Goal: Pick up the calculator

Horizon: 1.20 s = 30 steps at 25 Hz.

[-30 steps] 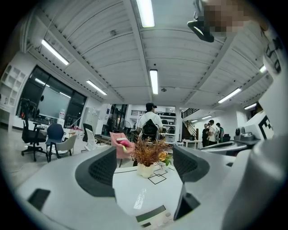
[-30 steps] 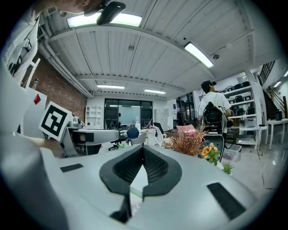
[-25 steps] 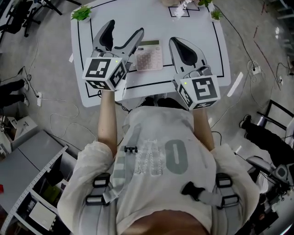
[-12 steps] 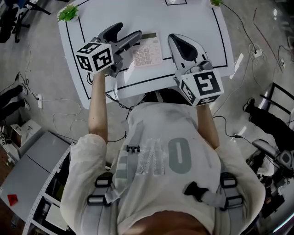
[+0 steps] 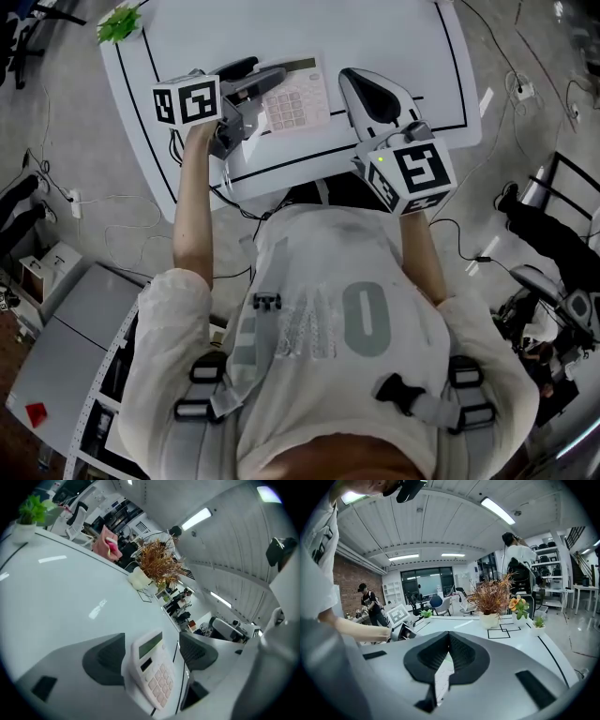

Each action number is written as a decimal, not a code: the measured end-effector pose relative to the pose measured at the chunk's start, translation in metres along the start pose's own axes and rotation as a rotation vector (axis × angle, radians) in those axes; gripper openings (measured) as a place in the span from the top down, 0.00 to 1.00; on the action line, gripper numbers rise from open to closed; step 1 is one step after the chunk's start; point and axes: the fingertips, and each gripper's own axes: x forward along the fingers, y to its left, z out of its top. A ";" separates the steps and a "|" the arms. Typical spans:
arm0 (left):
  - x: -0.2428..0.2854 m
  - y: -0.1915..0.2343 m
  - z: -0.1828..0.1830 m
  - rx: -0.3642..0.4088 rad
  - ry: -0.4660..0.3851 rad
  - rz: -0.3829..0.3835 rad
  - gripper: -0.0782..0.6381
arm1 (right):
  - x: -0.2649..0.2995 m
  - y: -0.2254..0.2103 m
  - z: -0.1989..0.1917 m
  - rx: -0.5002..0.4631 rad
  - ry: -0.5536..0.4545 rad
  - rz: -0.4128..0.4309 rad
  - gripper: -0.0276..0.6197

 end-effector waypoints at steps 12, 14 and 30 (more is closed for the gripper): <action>0.009 0.002 -0.017 -0.135 0.118 -0.088 0.44 | 0.002 0.002 -0.013 0.022 0.029 -0.009 0.95; 0.010 0.004 -0.018 -0.138 0.144 -0.073 0.47 | 0.003 0.004 -0.012 0.023 0.031 -0.006 0.95; 0.005 0.019 -0.027 -0.123 0.181 0.081 0.70 | 0.001 0.016 -0.012 0.027 0.028 -0.010 0.95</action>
